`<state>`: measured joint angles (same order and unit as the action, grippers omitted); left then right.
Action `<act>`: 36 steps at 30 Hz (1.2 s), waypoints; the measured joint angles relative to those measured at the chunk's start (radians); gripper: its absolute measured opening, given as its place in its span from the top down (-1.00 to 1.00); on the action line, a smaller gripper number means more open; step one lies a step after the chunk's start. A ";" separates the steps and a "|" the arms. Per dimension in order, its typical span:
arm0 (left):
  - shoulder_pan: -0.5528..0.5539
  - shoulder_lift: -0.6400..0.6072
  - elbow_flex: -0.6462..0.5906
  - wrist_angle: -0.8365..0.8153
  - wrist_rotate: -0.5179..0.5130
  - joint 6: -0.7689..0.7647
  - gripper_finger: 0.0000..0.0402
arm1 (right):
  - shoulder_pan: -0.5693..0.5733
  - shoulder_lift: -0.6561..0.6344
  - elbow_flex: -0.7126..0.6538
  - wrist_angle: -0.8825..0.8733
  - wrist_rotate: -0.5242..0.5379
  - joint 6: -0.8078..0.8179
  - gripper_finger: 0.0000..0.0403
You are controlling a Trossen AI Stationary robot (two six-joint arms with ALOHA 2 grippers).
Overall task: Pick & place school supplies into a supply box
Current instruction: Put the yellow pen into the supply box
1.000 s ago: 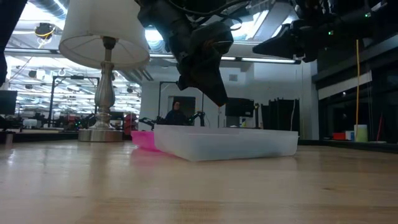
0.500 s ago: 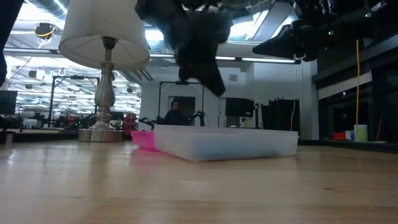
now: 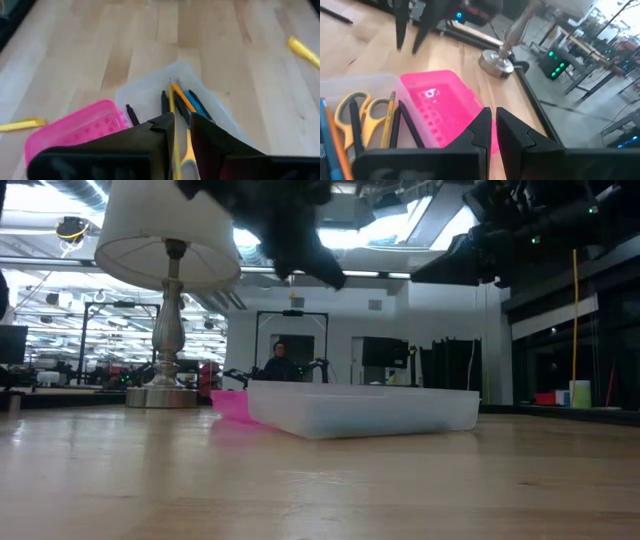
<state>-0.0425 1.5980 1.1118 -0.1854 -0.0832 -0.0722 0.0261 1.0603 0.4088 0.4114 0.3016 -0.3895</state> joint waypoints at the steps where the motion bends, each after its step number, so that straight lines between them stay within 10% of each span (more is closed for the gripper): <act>1: -0.001 -0.027 -0.046 0.043 0.000 -0.002 0.75 | 0.000 0.000 0.000 -0.008 0.000 0.006 0.84; 17: 0.000 -0.391 -0.575 0.567 -0.030 -0.002 0.92 | -0.001 0.000 0.003 0.103 -0.033 0.124 0.86; 36: 0.000 -0.417 -0.602 0.578 -0.031 0.086 0.91 | -0.312 0.392 0.636 -0.483 -0.122 0.413 0.96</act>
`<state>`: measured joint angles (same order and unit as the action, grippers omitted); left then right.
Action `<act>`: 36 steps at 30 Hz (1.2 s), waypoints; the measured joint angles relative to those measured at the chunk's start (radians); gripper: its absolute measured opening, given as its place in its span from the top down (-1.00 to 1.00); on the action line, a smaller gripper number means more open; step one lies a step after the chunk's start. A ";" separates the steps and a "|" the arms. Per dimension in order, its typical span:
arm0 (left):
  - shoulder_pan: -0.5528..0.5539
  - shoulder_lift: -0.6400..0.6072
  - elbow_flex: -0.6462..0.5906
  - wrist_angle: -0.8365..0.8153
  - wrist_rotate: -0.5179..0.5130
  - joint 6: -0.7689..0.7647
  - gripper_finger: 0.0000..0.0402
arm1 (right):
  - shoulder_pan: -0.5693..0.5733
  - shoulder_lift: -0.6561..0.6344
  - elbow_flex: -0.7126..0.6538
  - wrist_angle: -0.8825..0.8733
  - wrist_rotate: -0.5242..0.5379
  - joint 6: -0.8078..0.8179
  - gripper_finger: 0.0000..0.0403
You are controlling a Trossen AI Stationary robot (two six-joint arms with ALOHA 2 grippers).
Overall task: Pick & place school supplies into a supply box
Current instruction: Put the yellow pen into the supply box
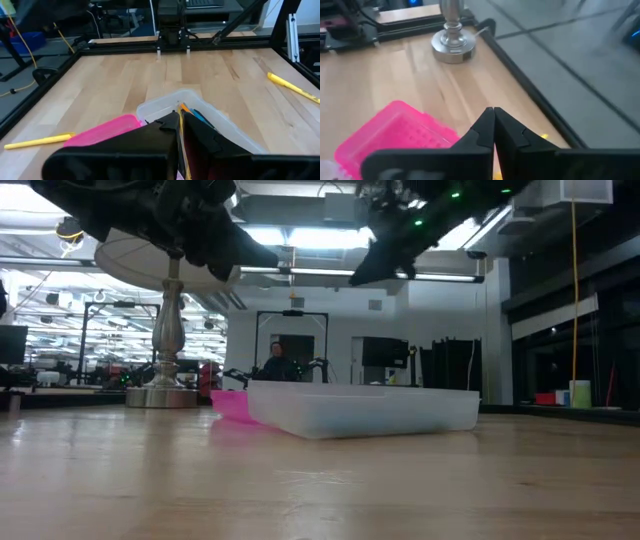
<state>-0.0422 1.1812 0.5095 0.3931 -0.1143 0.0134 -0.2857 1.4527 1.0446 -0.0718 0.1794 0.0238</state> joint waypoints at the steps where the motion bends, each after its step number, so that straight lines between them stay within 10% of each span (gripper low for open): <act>1: 0.000 0.000 0.000 0.000 0.000 0.000 0.91 | -0.018 0.027 0.036 -0.024 -0.038 0.004 0.94; 14: 0.000 0.000 0.000 -0.001 0.000 0.001 0.90 | -0.201 0.335 0.433 -0.309 -0.252 0.106 0.97; 36: 0.000 0.001 0.000 -0.001 0.003 0.000 0.91 | -0.322 0.432 0.457 -0.372 -0.266 0.131 0.79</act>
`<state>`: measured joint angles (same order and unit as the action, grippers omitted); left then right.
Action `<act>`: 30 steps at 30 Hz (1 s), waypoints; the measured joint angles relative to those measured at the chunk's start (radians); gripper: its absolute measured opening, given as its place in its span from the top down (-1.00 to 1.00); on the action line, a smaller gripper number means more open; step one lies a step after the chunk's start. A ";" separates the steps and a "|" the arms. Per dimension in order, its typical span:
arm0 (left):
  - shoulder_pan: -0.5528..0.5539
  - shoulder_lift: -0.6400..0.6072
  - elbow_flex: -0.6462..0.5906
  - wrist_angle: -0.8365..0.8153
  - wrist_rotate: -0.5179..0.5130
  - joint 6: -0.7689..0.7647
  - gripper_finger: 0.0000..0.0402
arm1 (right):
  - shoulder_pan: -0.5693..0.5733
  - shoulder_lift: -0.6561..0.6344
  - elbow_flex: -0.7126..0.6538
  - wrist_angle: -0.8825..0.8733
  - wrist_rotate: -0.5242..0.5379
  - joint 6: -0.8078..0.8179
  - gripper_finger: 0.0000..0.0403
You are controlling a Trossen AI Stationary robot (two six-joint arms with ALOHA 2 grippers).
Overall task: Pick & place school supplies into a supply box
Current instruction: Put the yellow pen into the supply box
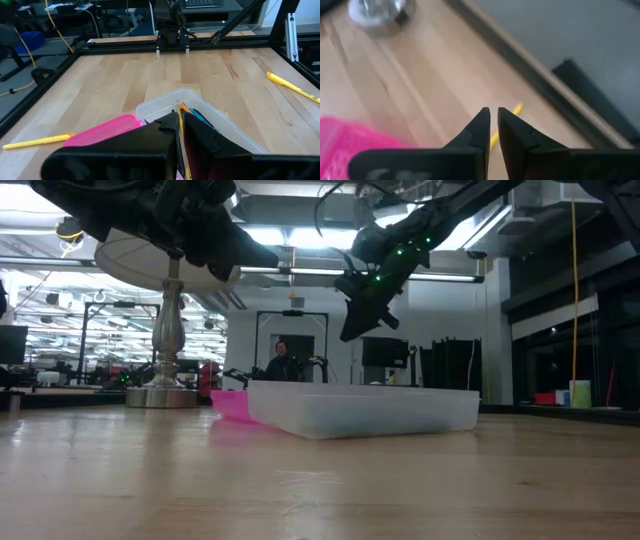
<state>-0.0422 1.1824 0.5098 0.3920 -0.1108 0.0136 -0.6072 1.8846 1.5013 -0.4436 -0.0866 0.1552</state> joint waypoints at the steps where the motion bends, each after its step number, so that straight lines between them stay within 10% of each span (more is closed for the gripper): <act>1: 0.000 0.000 0.000 0.000 0.000 0.000 0.91 | -0.003 0.002 0.000 -0.023 -0.012 0.000 0.79; 30: 0.000 0.000 0.001 0.000 0.000 0.000 0.91 | -0.005 0.054 -0.001 -0.016 0.022 0.036 0.54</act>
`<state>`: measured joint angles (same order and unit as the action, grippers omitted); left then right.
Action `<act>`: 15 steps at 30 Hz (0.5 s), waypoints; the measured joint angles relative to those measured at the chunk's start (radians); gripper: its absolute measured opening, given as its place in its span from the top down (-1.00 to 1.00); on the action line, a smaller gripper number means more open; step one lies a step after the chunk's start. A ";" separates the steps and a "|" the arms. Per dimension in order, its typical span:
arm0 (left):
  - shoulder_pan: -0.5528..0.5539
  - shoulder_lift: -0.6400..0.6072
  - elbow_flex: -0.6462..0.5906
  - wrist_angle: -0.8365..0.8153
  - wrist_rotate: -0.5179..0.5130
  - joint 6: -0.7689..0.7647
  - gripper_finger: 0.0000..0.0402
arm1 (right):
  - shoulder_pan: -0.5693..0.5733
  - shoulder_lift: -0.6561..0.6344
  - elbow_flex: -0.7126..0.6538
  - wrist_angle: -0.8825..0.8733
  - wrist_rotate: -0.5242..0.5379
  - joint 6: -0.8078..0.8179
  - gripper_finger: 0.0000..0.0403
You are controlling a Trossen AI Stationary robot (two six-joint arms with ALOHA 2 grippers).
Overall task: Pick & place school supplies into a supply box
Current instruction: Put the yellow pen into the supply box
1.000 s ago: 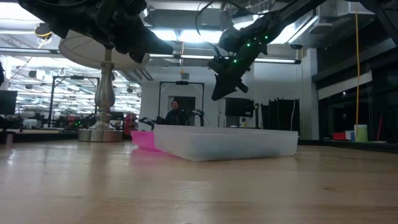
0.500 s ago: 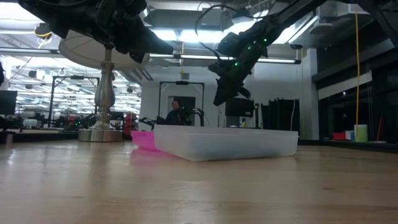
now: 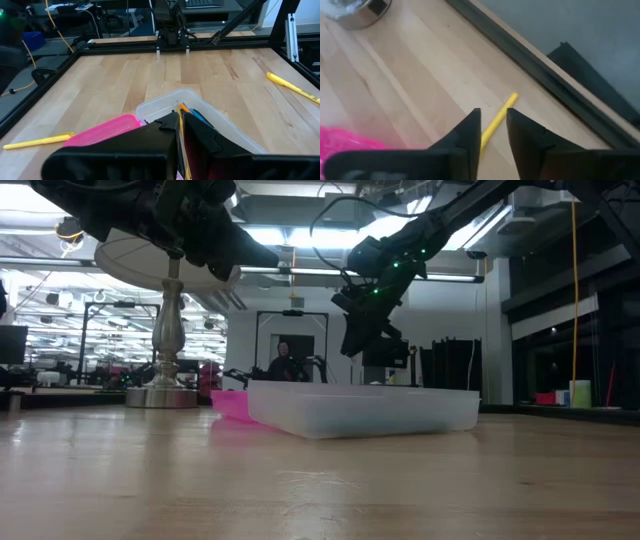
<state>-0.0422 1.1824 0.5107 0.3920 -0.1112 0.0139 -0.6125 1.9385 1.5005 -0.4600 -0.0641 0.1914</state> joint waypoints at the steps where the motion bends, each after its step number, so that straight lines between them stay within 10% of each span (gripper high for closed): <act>1: 0.000 0.000 0.000 0.000 0.000 0.000 0.91 | 0.000 0.000 0.000 0.000 0.000 0.025 0.49; 15: 0.000 0.000 0.000 0.000 0.000 0.000 0.91 | 0.009 0.000 0.000 -0.045 0.001 0.143 0.38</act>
<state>-0.0422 1.1824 0.5106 0.3920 -0.1112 0.0139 -0.6030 1.9385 1.5005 -0.5049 -0.0635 0.3343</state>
